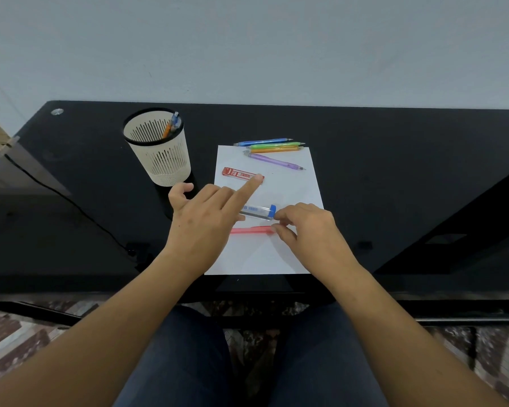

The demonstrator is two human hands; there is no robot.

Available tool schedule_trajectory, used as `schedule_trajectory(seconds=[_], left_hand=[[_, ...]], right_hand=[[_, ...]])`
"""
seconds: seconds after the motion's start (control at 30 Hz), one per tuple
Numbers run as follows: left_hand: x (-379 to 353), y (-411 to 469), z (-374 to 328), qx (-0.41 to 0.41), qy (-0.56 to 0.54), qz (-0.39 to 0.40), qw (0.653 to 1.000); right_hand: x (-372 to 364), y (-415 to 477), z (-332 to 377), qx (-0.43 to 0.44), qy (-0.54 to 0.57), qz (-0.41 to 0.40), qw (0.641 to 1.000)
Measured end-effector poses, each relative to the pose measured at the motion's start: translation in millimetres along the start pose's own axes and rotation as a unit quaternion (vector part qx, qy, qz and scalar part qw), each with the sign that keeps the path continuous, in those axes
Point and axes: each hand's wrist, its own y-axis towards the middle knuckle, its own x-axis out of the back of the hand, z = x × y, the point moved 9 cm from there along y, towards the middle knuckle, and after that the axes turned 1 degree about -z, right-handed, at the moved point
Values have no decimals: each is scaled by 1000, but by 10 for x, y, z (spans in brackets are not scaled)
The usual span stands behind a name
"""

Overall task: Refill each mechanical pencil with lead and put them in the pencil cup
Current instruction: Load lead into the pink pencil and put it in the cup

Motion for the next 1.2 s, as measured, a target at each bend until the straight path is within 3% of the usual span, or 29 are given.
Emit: schedule_trajectory(seconds=[0.87, 1.2], left_hand=[[-56, -17, 84, 41, -46, 23, 998], [-312, -143, 262, 114, -17, 124, 986]], right_hand=[[31, -26, -4, 42, 44, -47, 997], [74, -60, -18, 61, 31, -79, 995]])
